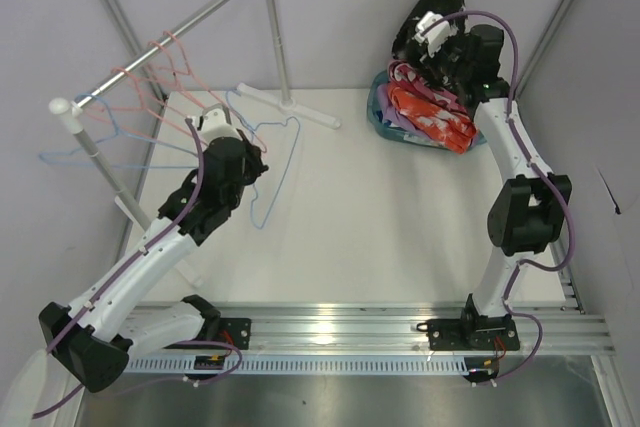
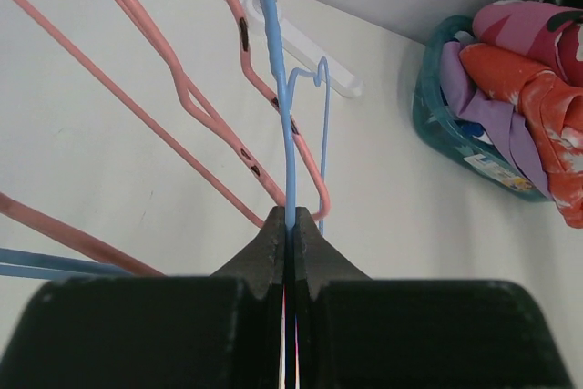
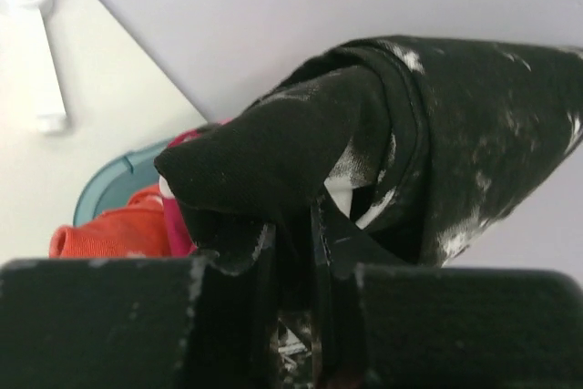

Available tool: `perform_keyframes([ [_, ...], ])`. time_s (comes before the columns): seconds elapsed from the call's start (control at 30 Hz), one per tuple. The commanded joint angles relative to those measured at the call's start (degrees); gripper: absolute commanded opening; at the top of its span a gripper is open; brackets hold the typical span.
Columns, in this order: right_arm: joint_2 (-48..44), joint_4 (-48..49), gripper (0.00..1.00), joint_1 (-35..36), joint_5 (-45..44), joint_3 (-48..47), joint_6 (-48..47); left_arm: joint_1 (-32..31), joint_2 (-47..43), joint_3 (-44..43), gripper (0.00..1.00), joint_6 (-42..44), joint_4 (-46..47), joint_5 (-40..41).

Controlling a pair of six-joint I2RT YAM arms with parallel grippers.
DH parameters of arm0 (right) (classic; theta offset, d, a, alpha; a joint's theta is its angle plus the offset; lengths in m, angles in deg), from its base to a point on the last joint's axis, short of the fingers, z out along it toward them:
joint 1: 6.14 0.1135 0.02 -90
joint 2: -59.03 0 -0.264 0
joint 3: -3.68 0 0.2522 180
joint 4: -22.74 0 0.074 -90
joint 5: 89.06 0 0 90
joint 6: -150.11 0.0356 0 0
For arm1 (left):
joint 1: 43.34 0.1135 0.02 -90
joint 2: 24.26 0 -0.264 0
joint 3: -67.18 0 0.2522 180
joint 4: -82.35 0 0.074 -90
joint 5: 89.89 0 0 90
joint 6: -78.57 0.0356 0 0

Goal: Remove the trousers from the hanger
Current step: Place the trousers into the basket

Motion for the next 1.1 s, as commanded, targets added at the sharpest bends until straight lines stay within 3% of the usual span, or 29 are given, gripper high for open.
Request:
perform_keyframes([
  [0.0, -3.90, -12.10, 0.00, -0.85, -7.63, -2.14, -7.29, 0.49, -0.69, -0.45, 0.00, 1.28, 2.96, -2.79],
  [0.13, -5.22, -15.71, 0.00, -1.02, -10.97, -2.93, -8.79, 0.49, 0.63, -1.60, 0.00, -0.47, 3.31, -3.67],
  [0.2, -5.22, -18.33, 0.06, -0.93, -13.60, -3.54, -7.74, 0.49, 1.60, -3.26, 0.00, -2.40, 2.52, -3.15],
  [0.33, -4.96, -23.62, 0.33, -0.32, -20.61, -6.61, -3.63, 0.49, 4.14, -6.51, 0.00, -3.73, 1.99, -2.62],
  [0.37, -4.96, -24.93, 0.53, -0.23, -21.86, -7.76, -2.74, 0.49, 4.50, -6.87, 0.00, -3.73, 2.25, -2.70],
  [0.43, -5.22, -28.54, 0.75, -0.32, -24.58, -10.91, -0.02, 0.49, 4.94, -8.27, 0.00, -3.56, 2.78, -2.79],
  [0.53, -6.62, -33.11, 0.96, -0.32, -24.96, -14.08, 6.03, 0.49, 5.82, -9.94, 0.00, -2.76, 3.40, -2.53],
  [0.77, -11.45, -43.31, 1.00, -0.23, -18.63, -20.51, 20.02, 0.49, 9.86, -18.62, 0.00, -5.30, -1.33, 3.18],
  [0.93, -15.32, -31.65, 0.99, -3.91, -17.13, -15.69, 34.95, 0.49, 13.20, -22.42, 0.00, -7.94, -4.51, 6.25],
  [1.07, -13.40, -19.26, 0.97, -5.85, -16.52, -12.43, 46.04, 0.49, 15.13, -24.62, 0.00, -9.62, -6.70, 10.02],
])
